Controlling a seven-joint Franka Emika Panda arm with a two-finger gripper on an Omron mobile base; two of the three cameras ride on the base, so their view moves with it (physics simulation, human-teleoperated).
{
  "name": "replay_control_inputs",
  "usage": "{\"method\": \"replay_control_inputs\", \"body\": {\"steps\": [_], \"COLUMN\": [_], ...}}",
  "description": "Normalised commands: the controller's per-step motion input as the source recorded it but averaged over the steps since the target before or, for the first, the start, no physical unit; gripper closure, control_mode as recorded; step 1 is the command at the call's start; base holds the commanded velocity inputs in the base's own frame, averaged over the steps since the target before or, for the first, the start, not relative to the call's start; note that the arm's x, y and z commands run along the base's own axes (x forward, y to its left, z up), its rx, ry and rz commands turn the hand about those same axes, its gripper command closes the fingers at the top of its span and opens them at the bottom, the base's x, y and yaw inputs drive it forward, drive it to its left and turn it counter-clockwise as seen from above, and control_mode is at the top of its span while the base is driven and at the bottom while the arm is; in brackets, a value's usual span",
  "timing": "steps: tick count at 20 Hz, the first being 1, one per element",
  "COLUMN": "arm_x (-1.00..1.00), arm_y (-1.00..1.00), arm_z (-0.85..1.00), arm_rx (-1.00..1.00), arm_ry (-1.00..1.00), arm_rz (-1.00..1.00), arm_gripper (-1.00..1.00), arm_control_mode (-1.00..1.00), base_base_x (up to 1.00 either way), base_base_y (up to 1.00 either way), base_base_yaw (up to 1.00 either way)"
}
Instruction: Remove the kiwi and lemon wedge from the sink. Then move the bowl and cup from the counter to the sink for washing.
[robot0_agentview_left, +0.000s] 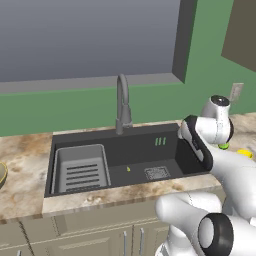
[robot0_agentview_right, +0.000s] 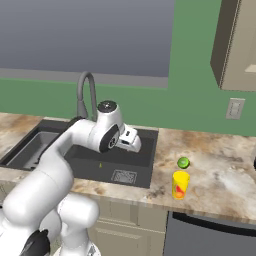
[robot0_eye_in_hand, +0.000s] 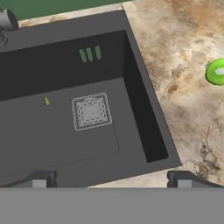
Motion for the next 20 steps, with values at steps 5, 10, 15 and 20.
{"method": "replay_control_inputs", "body": {"steps": [5, 10, 15, 20], "arm_x": [0.13, 0.13, 0.17, 0.10], "arm_y": [0.27, 0.29, 0.22, 0.13], "arm_z": [0.00, -0.01, -0.02, -0.07], "arm_rx": [0.00, 0.00, 0.00, 0.06], "arm_ry": [0.06, 0.06, 0.11, 0.07], "arm_rz": [0.04, 0.04, 0.07, 0.15], "arm_gripper": [-1.00, -1.00, -1.00, -1.00], "arm_control_mode": [-1.00, -1.00, -1.00, -1.00], "base_base_x": [0.00, 0.00, 0.00, 0.00], "base_base_y": [0.00, 0.00, 0.00, 0.00], "base_base_yaw": [0.00, 0.00, 0.00, 0.00]}}
